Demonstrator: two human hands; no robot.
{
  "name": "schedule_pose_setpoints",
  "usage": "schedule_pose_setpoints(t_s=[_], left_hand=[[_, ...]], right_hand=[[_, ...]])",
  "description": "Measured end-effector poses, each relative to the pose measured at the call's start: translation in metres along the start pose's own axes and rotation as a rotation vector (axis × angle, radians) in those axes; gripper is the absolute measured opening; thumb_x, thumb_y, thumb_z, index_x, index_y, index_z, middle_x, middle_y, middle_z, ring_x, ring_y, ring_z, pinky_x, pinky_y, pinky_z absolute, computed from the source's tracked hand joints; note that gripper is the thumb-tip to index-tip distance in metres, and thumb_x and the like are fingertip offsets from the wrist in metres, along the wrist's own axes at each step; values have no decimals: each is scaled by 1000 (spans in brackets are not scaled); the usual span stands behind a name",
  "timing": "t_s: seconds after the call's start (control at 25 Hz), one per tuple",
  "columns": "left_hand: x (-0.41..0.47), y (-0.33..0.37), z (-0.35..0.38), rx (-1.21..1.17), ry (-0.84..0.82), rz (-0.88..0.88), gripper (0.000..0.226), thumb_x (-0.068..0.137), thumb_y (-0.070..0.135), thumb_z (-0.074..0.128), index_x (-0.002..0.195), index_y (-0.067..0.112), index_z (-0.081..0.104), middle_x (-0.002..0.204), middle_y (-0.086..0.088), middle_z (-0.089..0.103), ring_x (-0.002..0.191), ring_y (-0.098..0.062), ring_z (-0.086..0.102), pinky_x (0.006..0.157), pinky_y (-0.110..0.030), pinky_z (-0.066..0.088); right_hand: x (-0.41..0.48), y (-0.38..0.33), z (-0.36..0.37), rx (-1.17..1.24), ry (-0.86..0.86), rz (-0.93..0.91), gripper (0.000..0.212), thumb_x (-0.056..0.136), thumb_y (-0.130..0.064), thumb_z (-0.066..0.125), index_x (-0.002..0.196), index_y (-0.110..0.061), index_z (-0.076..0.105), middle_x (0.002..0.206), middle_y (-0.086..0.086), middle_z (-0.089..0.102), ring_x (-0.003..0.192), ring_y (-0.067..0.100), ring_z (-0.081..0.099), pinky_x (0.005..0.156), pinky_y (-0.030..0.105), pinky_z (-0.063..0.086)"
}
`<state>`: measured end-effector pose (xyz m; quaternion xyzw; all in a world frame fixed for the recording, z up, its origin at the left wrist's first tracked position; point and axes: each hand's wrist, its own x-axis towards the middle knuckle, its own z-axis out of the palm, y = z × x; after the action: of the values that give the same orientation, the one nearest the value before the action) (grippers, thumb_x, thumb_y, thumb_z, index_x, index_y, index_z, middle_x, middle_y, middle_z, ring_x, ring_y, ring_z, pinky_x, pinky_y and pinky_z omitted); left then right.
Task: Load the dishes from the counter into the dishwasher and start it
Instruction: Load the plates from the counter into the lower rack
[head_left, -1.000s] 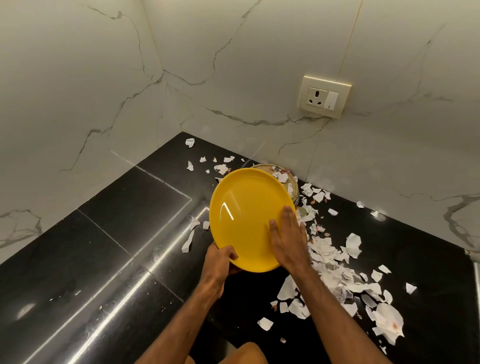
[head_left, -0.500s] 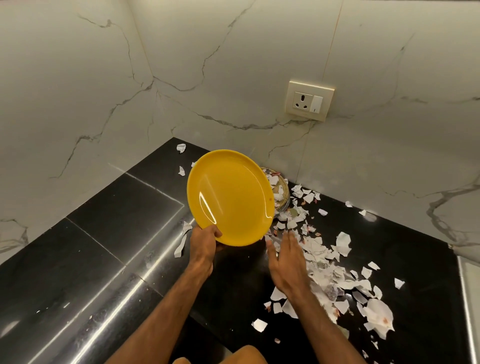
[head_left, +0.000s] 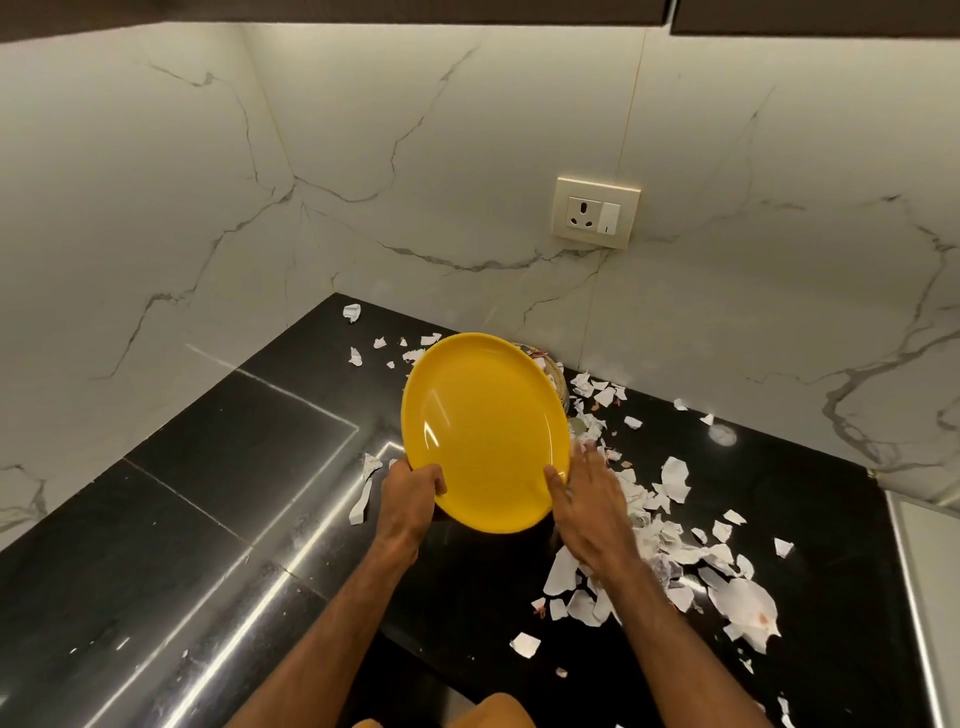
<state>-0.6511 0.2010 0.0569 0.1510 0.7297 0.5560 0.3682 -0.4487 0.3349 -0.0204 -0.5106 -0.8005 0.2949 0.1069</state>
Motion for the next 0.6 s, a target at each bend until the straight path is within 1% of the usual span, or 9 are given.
schedule_pose_setpoints(t_s=[0.08,0.12,0.2,0.28,0.32,0.4,0.48,0.56,0.6], left_hand=[[1,-4,-8,7,13,10,51,51,27,61,96,4,57,105,-23,66,104,-47,64,85,-69,56],[0,-4,-10,6,9,8,54,50,31,62,97,5,59,104,-22,67,104,-46,65,85,-69,56],[-4,-4,-12,-22,-16,31,48,54,38,64,94,12,64,100,-19,71,102,-45,67,86,-68,56],[-14,1,-15,-84,-30,56,33,75,48,66,96,23,69,99,-10,76,100,-38,71,90,-64,56],[-18,3,-16,-117,-54,62,29,87,54,63,98,28,70,102,-7,77,101,-35,72,90,-61,57],[-22,6,-25,-139,-113,50,36,98,60,53,100,30,73,105,-9,77,100,-36,73,89,-58,58],[-23,5,-37,-143,-198,46,44,96,65,49,97,34,79,105,-12,78,99,-37,75,88,-57,58],[-28,3,-48,-115,-278,56,41,94,67,49,99,39,79,109,-12,78,101,-36,74,90,-56,58],[-31,3,-52,-86,-300,62,40,95,66,51,104,37,77,110,-12,77,102,-36,74,90,-56,58]], right_hand=[[-1,6,-9,53,79,140,91,98,-79,10,167,-19,4,175,4,-3,161,21,0,130,49,7],[-5,6,-13,108,117,148,88,100,-76,15,167,-19,11,175,4,3,161,21,5,130,49,11],[-20,0,-17,293,175,109,73,106,-65,31,163,-21,31,172,4,24,158,20,22,125,44,23],[-38,-12,-22,546,219,118,58,107,-54,44,157,-24,45,163,3,43,145,22,44,112,39,42],[-46,-18,-26,634,242,136,56,107,-52,46,155,-25,47,160,2,47,139,24,52,102,37,48],[-61,-28,-35,687,286,184,54,107,-51,48,155,-26,47,155,0,51,124,23,59,84,28,49],[-76,-31,-41,706,310,216,50,107,-44,52,154,-26,48,144,-1,56,106,14,62,73,22,46],[-95,-31,-43,764,330,229,42,108,-34,55,149,-23,53,136,1,61,98,5,62,72,22,50],[-106,-31,-42,789,351,240,39,108,-30,56,146,-22,56,133,1,62,99,5,62,74,24,51]])
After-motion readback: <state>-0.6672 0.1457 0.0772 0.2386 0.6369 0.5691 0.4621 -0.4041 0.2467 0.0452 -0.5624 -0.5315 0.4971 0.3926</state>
